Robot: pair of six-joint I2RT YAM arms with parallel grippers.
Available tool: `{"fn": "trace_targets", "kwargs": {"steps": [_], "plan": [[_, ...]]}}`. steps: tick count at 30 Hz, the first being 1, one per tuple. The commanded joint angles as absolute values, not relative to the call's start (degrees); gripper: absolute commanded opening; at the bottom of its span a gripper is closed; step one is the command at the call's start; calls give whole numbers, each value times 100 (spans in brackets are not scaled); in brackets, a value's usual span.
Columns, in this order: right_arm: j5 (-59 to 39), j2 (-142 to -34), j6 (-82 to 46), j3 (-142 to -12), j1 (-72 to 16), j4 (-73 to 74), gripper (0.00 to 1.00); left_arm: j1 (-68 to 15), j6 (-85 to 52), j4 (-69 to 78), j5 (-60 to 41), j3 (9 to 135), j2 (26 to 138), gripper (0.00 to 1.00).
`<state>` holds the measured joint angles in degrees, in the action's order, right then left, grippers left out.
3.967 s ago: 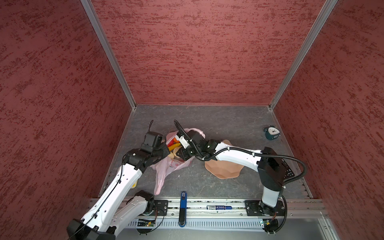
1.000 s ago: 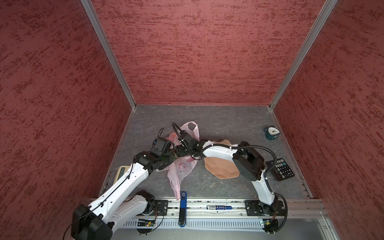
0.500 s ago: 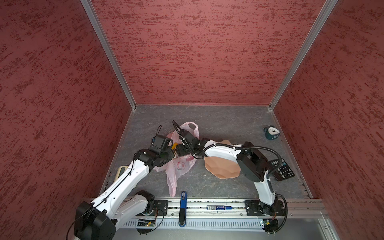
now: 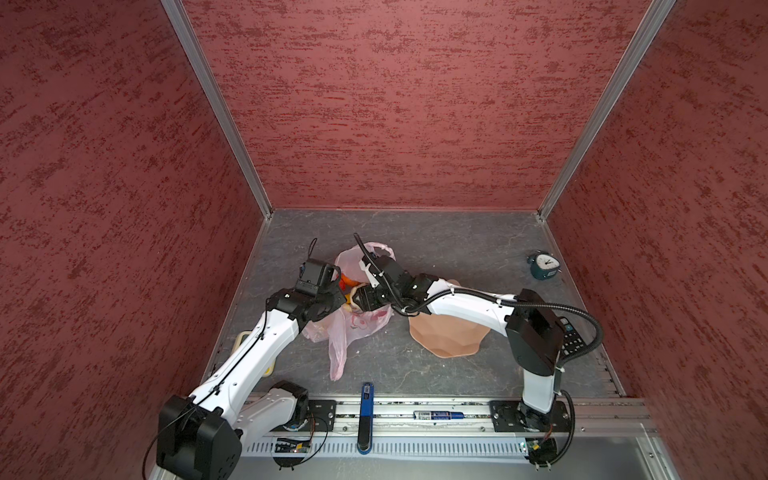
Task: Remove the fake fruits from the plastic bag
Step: 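Carry the beige bun with the right gripper into the peach bowl and release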
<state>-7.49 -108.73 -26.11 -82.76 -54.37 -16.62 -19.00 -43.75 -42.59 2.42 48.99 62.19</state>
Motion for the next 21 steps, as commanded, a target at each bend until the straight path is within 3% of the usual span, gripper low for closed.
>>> {"fn": "trace_targets", "kwargs": {"steps": [1,11,21], "plan": [[-1061,-10381,-2442,-8223,-5405,-1671,40,-1826,-4185,-4056,158,5067,6296,0],[-1161,-9345,-2284,-7956,-5398,-1926,38,-1748,-4131,-3942,1,5132,6417,0],[-211,-7946,-2461,-7188,-5003,-2671,36,-1696,-4096,-3851,-135,5185,6451,0]]}}
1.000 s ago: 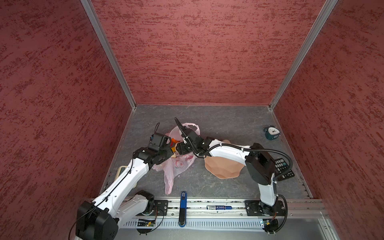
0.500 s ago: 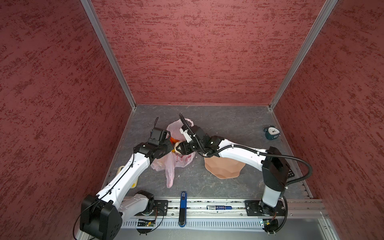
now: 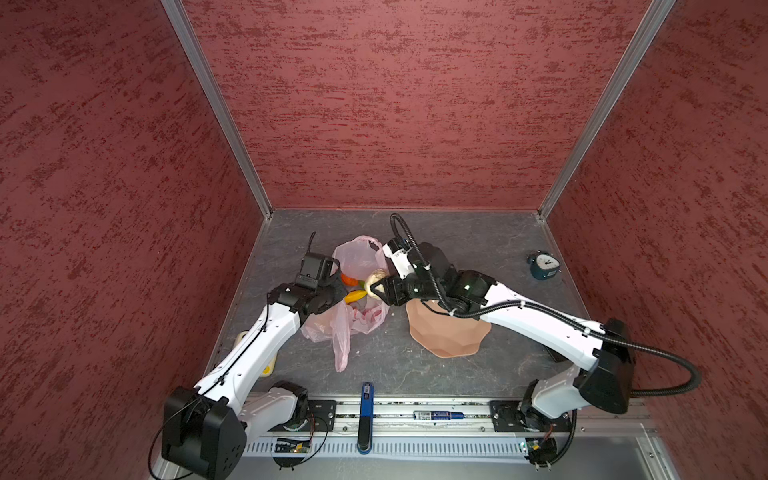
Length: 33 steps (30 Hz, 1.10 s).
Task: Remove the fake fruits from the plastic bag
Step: 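Carry the beige bun with the right gripper into the peach bowl and release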
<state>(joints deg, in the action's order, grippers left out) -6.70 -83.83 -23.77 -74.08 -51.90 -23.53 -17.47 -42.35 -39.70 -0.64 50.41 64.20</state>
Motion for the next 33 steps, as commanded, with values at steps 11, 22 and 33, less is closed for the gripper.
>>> {"fn": "trace_targets", "kwargs": {"steps": [11,22,33], "plan": [[468,-6921,-3015,-5706,-4225,-3249,36,-1661,-4087,-3867,-228,5264,6451,0],[447,-7025,-3372,-4732,-3677,-3168,36,-1662,-4082,-3979,-246,5269,6460,0],[253,-7541,-3378,-4427,-3516,-2849,41,-1670,-4105,-4005,-237,5203,6390,0]]}}
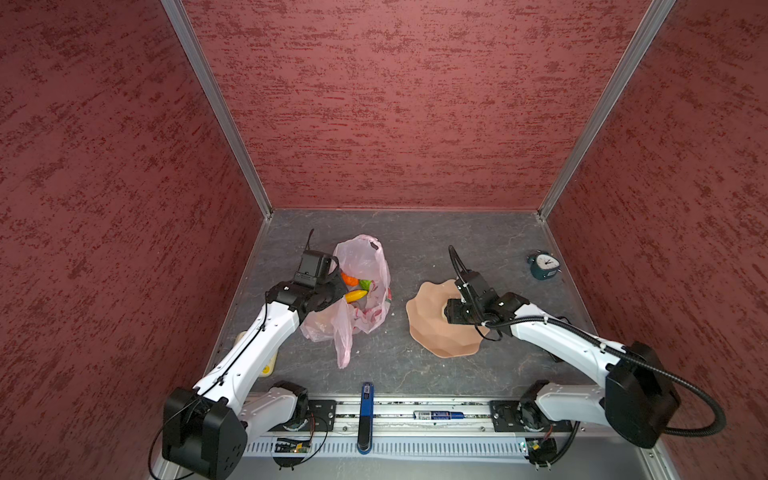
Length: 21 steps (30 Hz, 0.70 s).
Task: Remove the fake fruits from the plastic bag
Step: 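Carry the beige bun with the right gripper into the peach bowl and release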
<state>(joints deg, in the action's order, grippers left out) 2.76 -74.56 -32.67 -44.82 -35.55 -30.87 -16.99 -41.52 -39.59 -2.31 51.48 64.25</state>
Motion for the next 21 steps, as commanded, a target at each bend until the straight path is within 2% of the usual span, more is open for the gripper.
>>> {"fn": "trace_targets", "kwargs": {"steps": [1,7,13,17,18,21], "plan": [[242,-7581,-3383,-4415,-3512,-2831,41,-1670,-4098,-4001,-237,5203,6391,0],[220,-7846,-3367,-4355,-3498,-2709,47,-1670,-4094,-3969,-280,5191,6469,0],[125,-8145,-3334,-4349,-3503,-2606,75,-1670,-4113,-3925,-308,5108,6443,0],[118,-8091,-3315,-4377,-3503,-2584,86,-1666,-4090,-3950,-316,5097,6383,0],[123,-8067,-3289,-4400,-3504,-2599,91,-1669,-4079,-3975,-320,5106,6373,0],[88,-7935,-3206,-4586,-3498,-2742,96,-1663,-3964,-4205,-447,5197,6333,0]]}}
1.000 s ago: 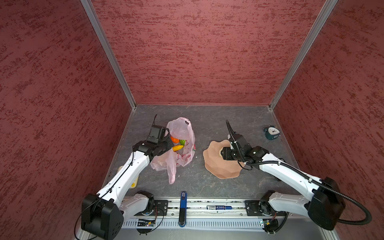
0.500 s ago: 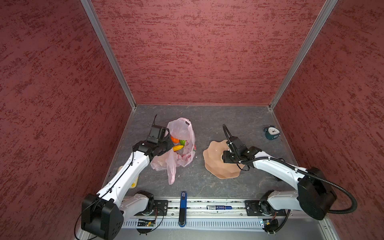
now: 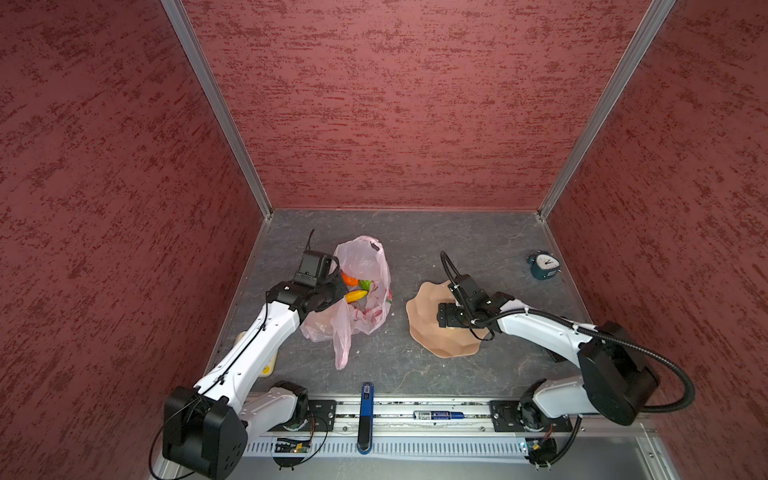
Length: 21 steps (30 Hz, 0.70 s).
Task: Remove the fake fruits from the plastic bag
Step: 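Carry the beige bun with the right gripper into the peach bowl and release, then move the right gripper back into the bag toward the yellow banana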
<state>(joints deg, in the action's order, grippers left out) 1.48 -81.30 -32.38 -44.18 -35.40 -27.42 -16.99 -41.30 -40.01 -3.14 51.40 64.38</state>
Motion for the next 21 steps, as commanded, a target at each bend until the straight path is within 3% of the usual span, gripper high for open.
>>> {"fn": "trace_targets", "kwargs": {"steps": [1,10,21], "plan": [[88,-7834,-3174,-4670,-3498,-2821,96,-1670,-3903,-4361,-503,5256,6322,0],[583,-7184,-2664,-6039,-3986,-3402,84,-1705,-3673,-5123,-729,5105,5985,0],[-53,-8139,-2404,-7466,-5618,-2320,60,-2069,-4071,-4811,-498,5109,5953,0]]}}
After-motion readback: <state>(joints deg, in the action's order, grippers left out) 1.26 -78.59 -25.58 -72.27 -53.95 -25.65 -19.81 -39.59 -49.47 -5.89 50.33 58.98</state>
